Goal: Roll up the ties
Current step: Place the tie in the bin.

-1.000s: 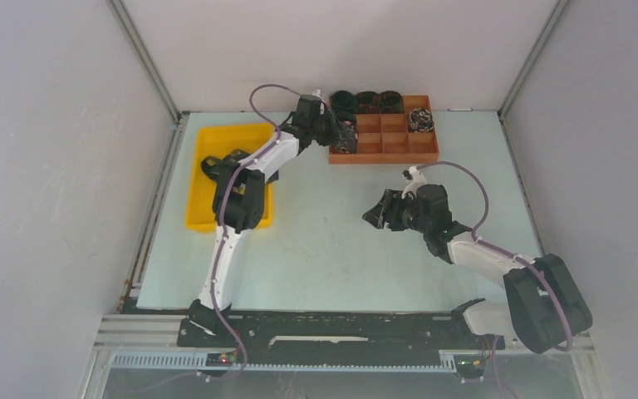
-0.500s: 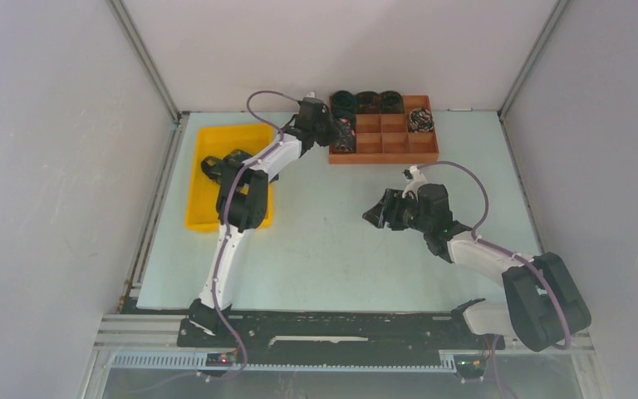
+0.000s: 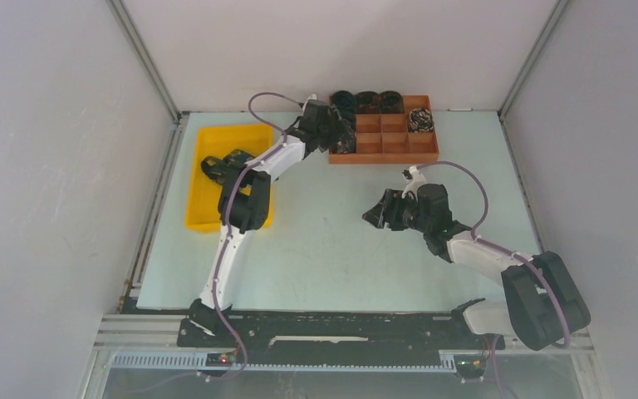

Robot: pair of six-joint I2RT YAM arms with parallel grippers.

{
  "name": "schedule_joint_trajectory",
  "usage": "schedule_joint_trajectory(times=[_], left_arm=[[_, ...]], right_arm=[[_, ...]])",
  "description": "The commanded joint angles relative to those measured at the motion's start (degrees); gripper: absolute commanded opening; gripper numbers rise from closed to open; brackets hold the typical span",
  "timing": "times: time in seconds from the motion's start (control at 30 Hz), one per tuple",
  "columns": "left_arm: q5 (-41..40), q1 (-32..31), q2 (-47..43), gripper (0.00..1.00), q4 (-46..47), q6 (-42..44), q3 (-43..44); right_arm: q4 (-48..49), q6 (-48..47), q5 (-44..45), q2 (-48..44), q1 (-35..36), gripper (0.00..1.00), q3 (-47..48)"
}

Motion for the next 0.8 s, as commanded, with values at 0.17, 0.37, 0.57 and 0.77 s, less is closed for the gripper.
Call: schedule_joint_trajectory(times=[0.17, 0.37, 0.57, 0.77], left_arm=[[-4.1, 0.0, -9.5, 0.95, -0.8, 3.0, -3.2], [-5.3, -0.1, -14.5, 1.00, -2.7, 5.5, -3.9], [-8.3, -0.4, -23.9, 1.00, -5.2, 9.3, -7.9], [-12.0, -0.5, -39.8, 1.00, -7.3, 15.6, -19.0]], right_arm=[[2.9, 0.4, -0.7, 0.2, -0.4, 0.69, -0.1], [3.3, 0.3, -0.7, -0.2, -0.4, 0.69, -0.4], [3.1, 0.4, 0.6, -2.2, -0.3, 0.69, -0.7], [1.8, -6.8, 13.2, -12.4, 5.9, 0.69, -0.7]])
